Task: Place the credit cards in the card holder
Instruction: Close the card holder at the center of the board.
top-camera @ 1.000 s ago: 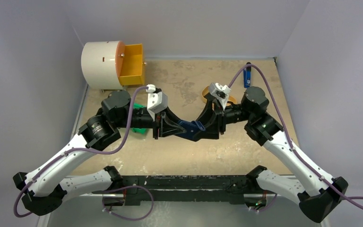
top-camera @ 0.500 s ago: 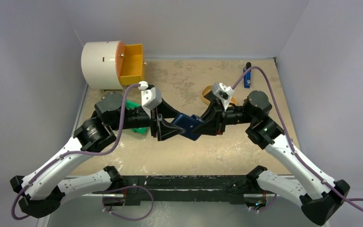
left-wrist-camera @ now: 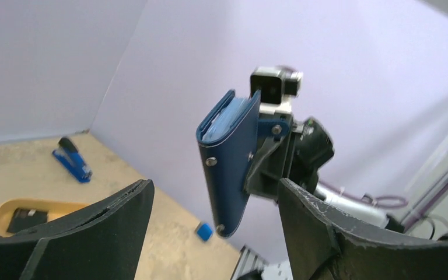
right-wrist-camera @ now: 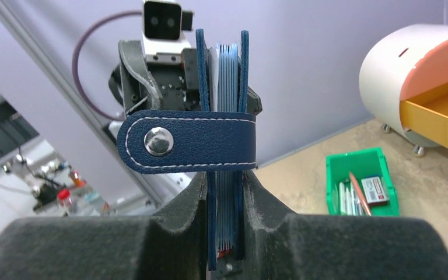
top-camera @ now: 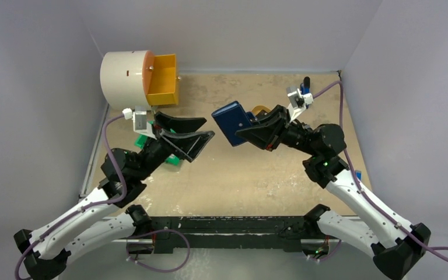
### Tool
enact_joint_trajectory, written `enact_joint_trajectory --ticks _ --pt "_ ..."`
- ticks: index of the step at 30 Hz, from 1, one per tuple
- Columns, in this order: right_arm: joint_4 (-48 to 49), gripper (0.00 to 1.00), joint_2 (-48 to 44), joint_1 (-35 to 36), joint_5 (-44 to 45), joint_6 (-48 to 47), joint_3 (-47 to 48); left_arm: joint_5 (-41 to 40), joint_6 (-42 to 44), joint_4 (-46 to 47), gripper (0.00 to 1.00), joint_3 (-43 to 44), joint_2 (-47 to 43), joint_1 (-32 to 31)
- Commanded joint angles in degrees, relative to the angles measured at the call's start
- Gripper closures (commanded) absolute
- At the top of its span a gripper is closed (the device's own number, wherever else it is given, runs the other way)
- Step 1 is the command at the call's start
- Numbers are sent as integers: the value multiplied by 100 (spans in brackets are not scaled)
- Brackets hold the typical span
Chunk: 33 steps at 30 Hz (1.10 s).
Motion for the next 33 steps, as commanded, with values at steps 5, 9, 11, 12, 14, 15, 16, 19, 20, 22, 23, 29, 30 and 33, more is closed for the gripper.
enact_joint_trajectory --ticks 5,9,11,12,14,15,16,19,20,22,23,29,30,33 --pt "1674 100 131 -20 1235 1171 -228 -570 -1554 2214 25 448 1276 -10" --pt "1738 100 113 -20 1466 1240 -299 -737 -1996 2078 28 694 1727 -10" --pt "1741 100 84 -17 1575 1260 -345 -852 -2139 2149 33 664 1814 -10" --pt "1763 100 86 -20 1608 1271 -361 -883 -2220 2262 35 623 1847 -10" --pt "1764 100 83 -20 1685 1296 -397 -879 -2336 2553 42 553 1926 -10" --pt "1763 100 89 -20 1716 1304 -415 -870 -2383 2633 47 546 1957 -10" --pt "1758 100 82 -20 1752 1309 -441 -838 -2425 2682 52 542 1990 -10" --pt "1763 100 90 -20 1809 1323 -488 -696 -2500 2747 58 581 2088 -10" --pt "1775 100 101 -20 1813 1334 -496 -636 -2534 2762 57 590 2137 -10" --pt "1806 100 122 -19 1814 1365 -500 -477 -2569 2818 55 627 2216 -10" --pt "1818 100 137 -20 1808 1368 -500 -436 -2594 2814 52 643 2253 -10" --pt "1932 100 227 -20 1718 1466 -491 -139 -2651 2786 51 676 2391 -14" --pt "1951 100 244 -20 1704 1483 -495 -116 -2644 2793 54 678 2400 -10" --pt "1988 100 261 -20 1679 1507 -507 -77 -2620 2867 67 674 2421 -10"
